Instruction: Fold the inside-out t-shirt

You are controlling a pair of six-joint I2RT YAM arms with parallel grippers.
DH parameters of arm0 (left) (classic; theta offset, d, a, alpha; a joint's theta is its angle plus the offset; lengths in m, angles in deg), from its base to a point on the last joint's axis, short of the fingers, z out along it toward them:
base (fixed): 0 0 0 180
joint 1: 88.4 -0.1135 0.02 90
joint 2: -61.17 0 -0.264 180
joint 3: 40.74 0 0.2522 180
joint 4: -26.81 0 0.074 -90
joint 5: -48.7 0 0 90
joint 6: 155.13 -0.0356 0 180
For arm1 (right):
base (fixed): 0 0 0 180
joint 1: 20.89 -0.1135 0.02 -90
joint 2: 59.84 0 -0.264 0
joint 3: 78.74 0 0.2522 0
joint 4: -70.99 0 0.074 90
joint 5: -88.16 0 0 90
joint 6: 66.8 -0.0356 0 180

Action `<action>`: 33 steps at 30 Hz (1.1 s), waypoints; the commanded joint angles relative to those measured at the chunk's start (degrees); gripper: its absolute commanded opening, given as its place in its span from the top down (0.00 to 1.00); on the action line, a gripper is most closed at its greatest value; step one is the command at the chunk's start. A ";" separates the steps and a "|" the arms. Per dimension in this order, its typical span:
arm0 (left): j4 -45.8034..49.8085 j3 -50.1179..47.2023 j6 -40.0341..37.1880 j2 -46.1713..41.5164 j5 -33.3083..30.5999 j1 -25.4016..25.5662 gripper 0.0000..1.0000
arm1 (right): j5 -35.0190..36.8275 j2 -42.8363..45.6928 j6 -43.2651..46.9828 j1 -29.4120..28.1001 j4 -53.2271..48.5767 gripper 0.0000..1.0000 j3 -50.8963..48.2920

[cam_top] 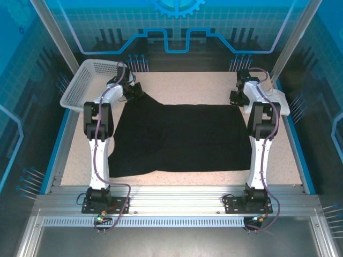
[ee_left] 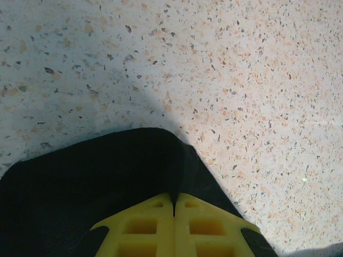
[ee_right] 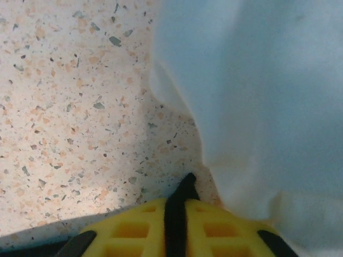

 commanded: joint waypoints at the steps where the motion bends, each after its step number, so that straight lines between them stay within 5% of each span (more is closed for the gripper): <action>1: 0.06 0.94 -0.47 -2.75 0.72 0.31 1.00 | -0.25 -1.24 1.35 -0.57 -1.27 0.90 0.88; 10: 0.58 -2.73 1.43 -10.75 0.24 0.30 1.00 | 1.69 15.34 6.86 -1.11 13.89 0.99 -14.70; 23: -3.27 -33.02 9.19 -38.75 0.41 -0.20 1.00 | -1.93 33.82 8.10 2.47 30.87 1.00 -40.45; 33: 4.34 -51.76 11.97 -60.49 3.60 -4.37 1.00 | -1.30 42.24 -0.70 5.05 28.18 0.99 -51.75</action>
